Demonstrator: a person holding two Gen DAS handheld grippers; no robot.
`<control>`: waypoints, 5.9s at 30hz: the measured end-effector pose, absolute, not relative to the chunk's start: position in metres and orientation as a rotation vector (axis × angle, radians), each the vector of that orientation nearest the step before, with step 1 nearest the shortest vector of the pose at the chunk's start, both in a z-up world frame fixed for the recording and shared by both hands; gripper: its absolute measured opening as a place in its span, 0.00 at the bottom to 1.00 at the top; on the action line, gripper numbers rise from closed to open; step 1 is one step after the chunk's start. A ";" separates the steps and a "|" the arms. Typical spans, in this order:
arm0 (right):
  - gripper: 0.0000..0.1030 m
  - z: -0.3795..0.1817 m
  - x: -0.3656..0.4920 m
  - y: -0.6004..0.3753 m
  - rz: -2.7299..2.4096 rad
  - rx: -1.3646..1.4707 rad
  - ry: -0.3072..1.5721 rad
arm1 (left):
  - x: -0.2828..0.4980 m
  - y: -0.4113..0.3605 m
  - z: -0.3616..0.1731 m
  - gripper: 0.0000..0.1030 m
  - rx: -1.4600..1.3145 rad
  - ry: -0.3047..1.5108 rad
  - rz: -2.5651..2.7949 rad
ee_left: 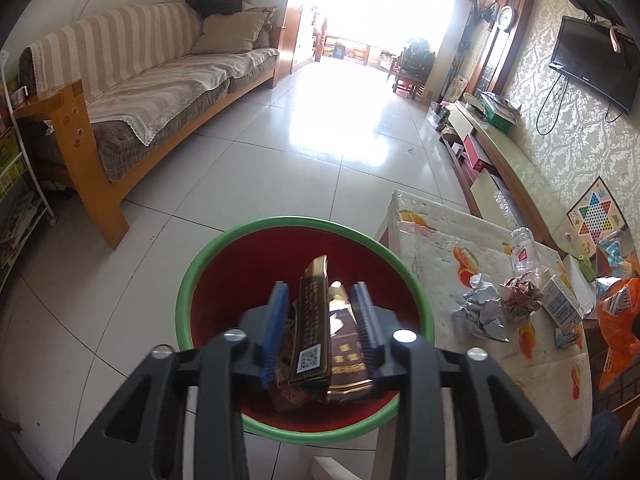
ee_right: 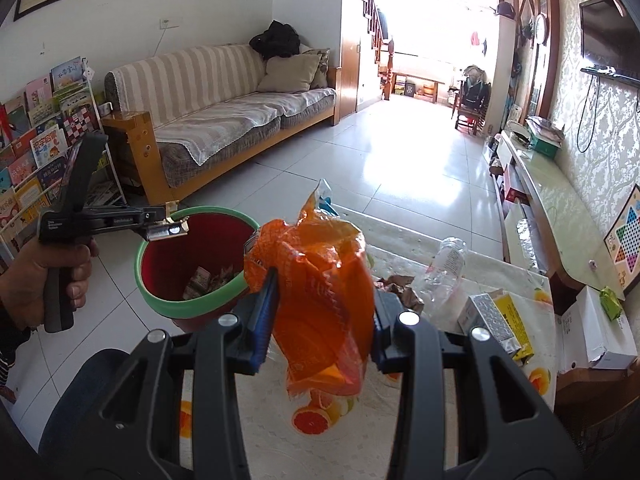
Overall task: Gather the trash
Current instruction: 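Carry the box and bag over the red bin and open both tools, then reach the left tool to the silver foil wad and close on it, then lift the foil wad with the left tool while the right tool grasps a grey wrapper, then carry the foil wad over the red bin and open the left tool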
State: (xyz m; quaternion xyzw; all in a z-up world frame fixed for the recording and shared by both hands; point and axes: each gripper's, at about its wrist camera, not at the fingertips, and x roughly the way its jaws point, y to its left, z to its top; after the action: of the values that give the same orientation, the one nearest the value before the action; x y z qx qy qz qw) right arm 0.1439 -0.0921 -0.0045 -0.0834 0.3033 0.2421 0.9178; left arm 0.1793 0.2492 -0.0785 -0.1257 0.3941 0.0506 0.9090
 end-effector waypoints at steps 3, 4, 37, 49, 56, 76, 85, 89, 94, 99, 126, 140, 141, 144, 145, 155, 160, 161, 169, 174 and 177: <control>0.37 -0.007 0.151 -0.074 0.518 -0.186 0.626 | 0.171 0.254 -0.074 0.69 -0.289 0.776 0.117; 0.37 -0.008 0.153 -0.067 0.524 -0.187 0.628 | 0.167 0.256 -0.073 0.73 -0.287 0.770 0.127; 0.94 -0.067 0.195 0.127 0.682 -0.365 0.752 | 0.075 0.316 -0.074 0.85 -0.385 0.712 0.271; 0.95 -0.035 0.169 0.059 0.612 -0.347 0.711 | 0.098 0.259 -0.072 0.92 -0.336 0.722 0.174; 0.95 -0.033 0.151 -0.029 0.502 -0.276 0.709 | 0.116 0.199 -0.068 0.92 -0.286 0.739 0.067; 0.95 -0.069 0.125 -0.223 0.196 -0.094 0.769 | 0.212 0.046 -0.103 0.92 -0.093 0.879 -0.139; 0.95 -0.081 0.123 -0.274 0.120 -0.021 0.790 | 0.263 0.018 -0.145 0.92 -0.009 0.979 -0.084; 0.95 -0.086 0.123 -0.299 0.073 0.004 0.796 | 0.279 0.019 -0.166 0.89 -0.032 1.038 -0.058; 0.95 -0.094 0.123 -0.318 0.036 0.026 0.812 | 0.289 0.022 -0.181 0.74 -0.052 1.065 -0.024; 0.95 -0.099 0.125 -0.323 0.034 0.023 0.826 | 0.291 0.023 -0.184 0.54 -0.068 1.062 -0.022; 0.85 -0.177 0.234 -0.275 0.256 -0.383 0.895 | 0.199 0.050 -0.106 0.52 -0.091 0.908 -0.122; 0.37 -0.169 0.203 -0.278 0.307 -0.185 0.985 | 0.183 0.057 -0.108 0.52 -0.119 0.904 -0.122; 0.36 -0.166 0.198 -0.277 0.306 -0.170 0.986 | 0.182 0.058 -0.106 0.52 -0.119 0.899 -0.119; 0.36 -0.152 0.184 -0.277 0.306 -0.134 0.975 | 0.176 0.060 -0.102 0.52 -0.108 0.882 -0.116; 0.36 -0.146 0.178 -0.276 0.304 -0.128 0.968 | 0.174 0.061 -0.101 0.52 -0.111 0.879 -0.116; 0.35 -0.094 0.144 -0.247 0.314 -0.109 0.882 | 0.157 0.087 -0.092 0.52 -0.139 0.845 -0.085; 0.35 -0.079 0.139 -0.219 0.347 -0.132 0.855 | 0.154 0.111 -0.087 0.52 -0.164 0.827 -0.050; 0.35 -0.077 0.139 -0.214 0.354 -0.137 0.851 | 0.153 0.116 -0.086 0.52 -0.169 0.823 -0.042; 0.35 -0.075 0.139 -0.177 0.411 -0.139 0.852 | 0.153 0.164 -0.082 0.52 -0.194 0.801 0.035; 0.35 -0.078 0.134 -0.154 0.448 -0.159 0.863 | 0.165 0.198 -0.082 0.53 -0.218 0.798 0.084; 0.35 -0.080 0.130 -0.143 0.468 -0.177 0.869 | 0.176 0.211 -0.086 0.53 -0.223 0.809 0.100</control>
State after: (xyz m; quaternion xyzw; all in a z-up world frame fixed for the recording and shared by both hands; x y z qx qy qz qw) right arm 0.1304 -0.1434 -0.0799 -0.0849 0.4165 0.2242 0.8770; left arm 0.1762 0.2107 -0.0856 -0.1084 0.3926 0.0485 0.9120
